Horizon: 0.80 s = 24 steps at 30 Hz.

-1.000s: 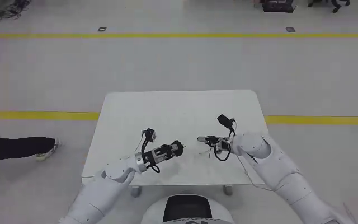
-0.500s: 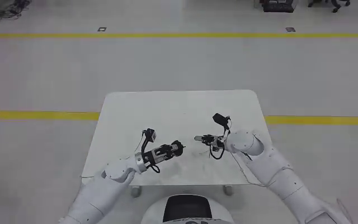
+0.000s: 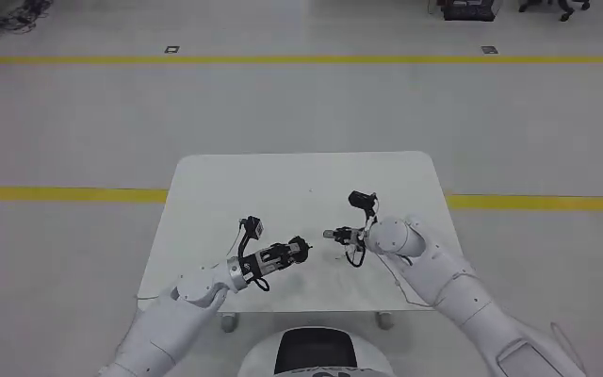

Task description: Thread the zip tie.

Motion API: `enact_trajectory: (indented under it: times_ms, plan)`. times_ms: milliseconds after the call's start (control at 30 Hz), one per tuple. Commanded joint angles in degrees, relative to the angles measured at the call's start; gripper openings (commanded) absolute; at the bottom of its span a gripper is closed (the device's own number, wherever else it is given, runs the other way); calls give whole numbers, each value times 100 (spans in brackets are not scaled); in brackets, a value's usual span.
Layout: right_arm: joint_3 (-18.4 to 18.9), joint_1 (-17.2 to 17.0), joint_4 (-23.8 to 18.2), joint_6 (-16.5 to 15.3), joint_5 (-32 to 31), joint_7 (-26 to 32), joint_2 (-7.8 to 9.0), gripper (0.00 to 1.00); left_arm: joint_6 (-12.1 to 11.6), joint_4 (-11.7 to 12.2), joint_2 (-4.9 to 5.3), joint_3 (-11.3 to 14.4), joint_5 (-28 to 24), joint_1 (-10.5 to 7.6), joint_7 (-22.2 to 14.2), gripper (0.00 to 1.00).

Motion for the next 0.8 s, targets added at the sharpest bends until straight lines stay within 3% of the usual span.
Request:
enact_trajectory:
  times_ms: [0,267,767]
  plan:
    - [-12,42,109,0,-49,14,-65,100,0,0,0,0,0,0,0,0]
    - [85,161,558,0,-487,185,-369,100,0,0,0,0,0,0,0,0]
    - [653,12,680,0,-1461,823,-841,100,0,0,0,0,0,0,0,0]
